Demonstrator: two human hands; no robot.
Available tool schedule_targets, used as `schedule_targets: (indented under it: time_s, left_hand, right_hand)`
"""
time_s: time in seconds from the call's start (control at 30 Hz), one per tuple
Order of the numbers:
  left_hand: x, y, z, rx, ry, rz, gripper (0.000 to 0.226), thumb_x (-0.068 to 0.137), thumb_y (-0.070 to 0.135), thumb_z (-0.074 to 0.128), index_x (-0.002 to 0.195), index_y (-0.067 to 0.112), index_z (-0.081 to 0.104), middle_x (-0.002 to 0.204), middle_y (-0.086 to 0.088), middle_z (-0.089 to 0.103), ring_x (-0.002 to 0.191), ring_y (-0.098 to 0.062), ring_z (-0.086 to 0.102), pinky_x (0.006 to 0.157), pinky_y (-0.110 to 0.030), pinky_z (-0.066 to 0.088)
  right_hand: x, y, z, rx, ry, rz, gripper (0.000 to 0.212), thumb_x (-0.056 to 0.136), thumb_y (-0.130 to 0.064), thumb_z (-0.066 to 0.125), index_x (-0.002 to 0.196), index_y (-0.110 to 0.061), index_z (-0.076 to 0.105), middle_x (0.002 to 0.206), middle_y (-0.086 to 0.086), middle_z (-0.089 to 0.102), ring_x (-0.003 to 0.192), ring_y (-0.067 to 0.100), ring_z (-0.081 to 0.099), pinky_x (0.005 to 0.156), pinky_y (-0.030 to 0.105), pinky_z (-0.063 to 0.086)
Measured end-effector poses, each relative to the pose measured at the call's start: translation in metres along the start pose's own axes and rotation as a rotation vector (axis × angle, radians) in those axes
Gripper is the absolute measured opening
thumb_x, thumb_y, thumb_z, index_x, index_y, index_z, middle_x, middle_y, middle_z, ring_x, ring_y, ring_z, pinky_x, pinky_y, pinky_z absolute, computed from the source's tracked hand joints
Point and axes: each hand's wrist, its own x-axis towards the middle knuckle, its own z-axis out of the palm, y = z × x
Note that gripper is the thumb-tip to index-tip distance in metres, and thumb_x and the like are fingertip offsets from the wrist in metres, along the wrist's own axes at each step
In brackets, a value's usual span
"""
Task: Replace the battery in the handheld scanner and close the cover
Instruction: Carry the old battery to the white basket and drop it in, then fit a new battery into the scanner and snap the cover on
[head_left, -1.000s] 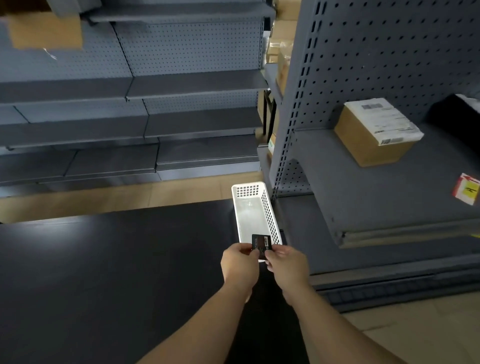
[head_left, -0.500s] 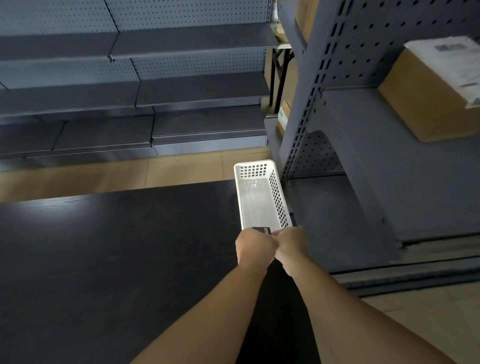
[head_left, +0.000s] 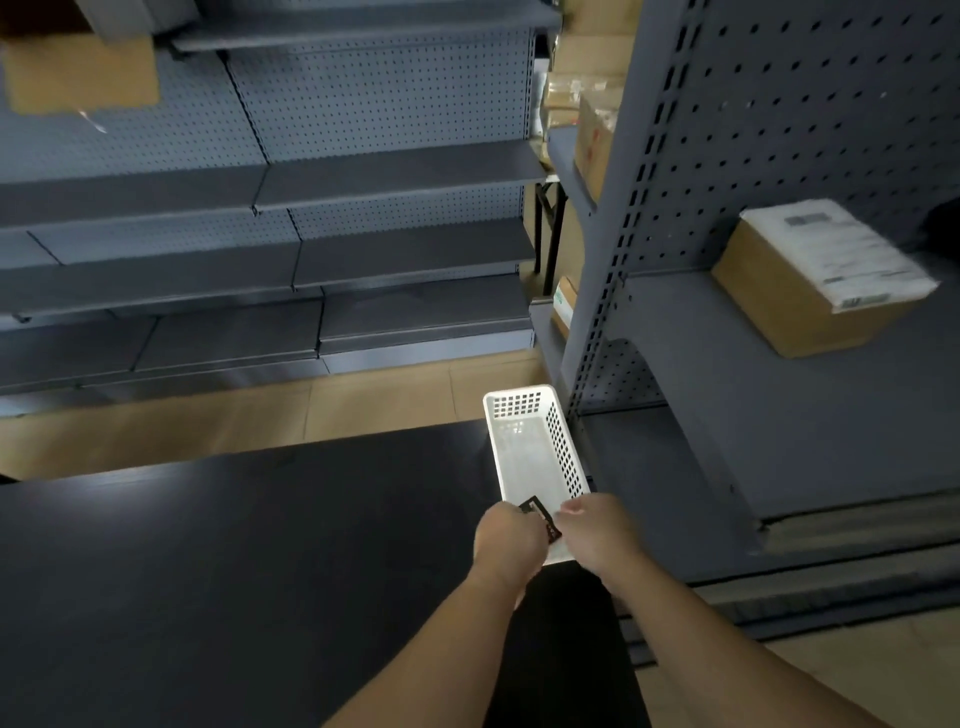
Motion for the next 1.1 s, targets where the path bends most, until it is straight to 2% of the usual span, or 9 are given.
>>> schedule_targets:
  time_s: [0.07,0.13,0.23,0.33,0.4,0.6,0.67,0.83,1.1]
  left_hand:
    - [-0.012,-0.004,-0.027,0.159,0.072,0.095,0.011,0.089,0.018,0.05,0.084,0.011,0.058,0.083,-0.002,0.061,0.067,-0.013,0.054,0.053,-0.026,0.041]
    - [-0.024,-0.006,-0.059,0.371,0.118,0.194,0.013,0.093,0.023,0.05,0.093,0.012,0.057,0.098,-0.005,0.062,0.081,-0.017,0.057,0.064,-0.028,0.045]
    - [-0.044,-0.001,-0.111,0.673,0.184,0.275,0.024,0.095,0.025,0.048,0.113,0.011,0.055,0.116,-0.01,0.057,0.103,-0.029,0.056,0.084,-0.039,0.049]
    - [-0.065,0.008,-0.156,0.894,0.282,0.331,0.029,0.094,0.024,0.051,0.119,0.011,0.053,0.123,-0.011,0.055,0.112,-0.033,0.052,0.09,-0.041,0.043]
    - [-0.081,0.014,-0.181,0.974,0.359,0.336,0.028,0.092,0.02,0.054,0.117,0.01,0.056,0.12,-0.012,0.059,0.111,-0.032,0.055,0.089,-0.04,0.043]
    - [-0.141,-0.016,-0.238,0.916,0.511,0.234,0.021,0.091,0.016,0.054,0.111,0.011,0.059,0.115,-0.012,0.06,0.106,-0.032,0.057,0.084,-0.038,0.043]
    - [-0.168,-0.046,-0.259,0.882,0.542,0.168,0.021,0.093,0.016,0.053,0.112,0.011,0.057,0.117,-0.01,0.057,0.107,-0.031,0.055,0.083,-0.038,0.042]
    - [-0.26,-0.157,-0.316,0.759,0.688,-0.09,0.016,0.092,0.015,0.052,0.107,0.012,0.056,0.111,-0.01,0.057,0.099,-0.032,0.055,0.071,-0.036,0.036]
    - [-0.416,-0.36,-0.393,0.577,0.862,-0.49,0.019,0.09,0.013,0.051,0.108,0.012,0.059,0.112,-0.012,0.061,0.104,-0.033,0.059,0.078,-0.042,0.047]
  right_hand:
    - [-0.021,-0.015,-0.012,-0.161,0.021,-0.105,0.017,0.088,-0.019,0.062,0.101,-0.017,0.072,0.103,0.002,0.07,0.096,0.021,0.065,0.077,0.024,0.044]
    - [-0.041,-0.036,-0.025,-0.333,0.027,-0.252,0.025,0.091,-0.025,0.06,0.113,-0.014,0.067,0.119,0.006,0.065,0.106,0.024,0.062,0.087,0.029,0.051]
    - [-0.07,-0.073,-0.038,-0.64,0.013,-0.47,0.022,0.091,-0.024,0.055,0.109,-0.013,0.062,0.109,0.007,0.062,0.095,0.026,0.063,0.079,0.038,0.055]
    - [-0.095,-0.116,-0.046,-0.804,0.032,-0.619,0.016,0.089,-0.019,0.056,0.103,-0.014,0.061,0.1,0.006,0.062,0.086,0.026,0.064,0.064,0.032,0.048]
    - [-0.107,-0.141,-0.045,-0.893,0.048,-0.702,0.014,0.088,-0.016,0.058,0.1,-0.013,0.063,0.098,0.007,0.064,0.087,0.028,0.065,0.064,0.032,0.047]
    - [-0.15,-0.197,0.001,-0.939,-0.029,-0.968,0.013,0.093,-0.021,0.057,0.101,-0.014,0.063,0.095,0.006,0.068,0.081,0.026,0.067,0.06,0.032,0.048]
    - [-0.176,-0.212,0.035,-0.946,-0.087,-1.076,0.019,0.095,-0.026,0.055,0.107,-0.014,0.063,0.098,0.006,0.069,0.086,0.026,0.068,0.068,0.033,0.054]
    - [-0.281,-0.231,0.142,-0.979,-0.221,-1.386,0.017,0.095,-0.029,0.056,0.105,-0.017,0.06,0.102,0.006,0.068,0.092,0.025,0.065,0.079,0.035,0.045]
    - [-0.495,-0.233,0.313,-1.046,-0.52,-1.801,0.026,0.095,-0.028,0.05,0.117,-0.015,0.056,0.118,0.008,0.064,0.105,0.03,0.061,0.086,0.04,0.044]
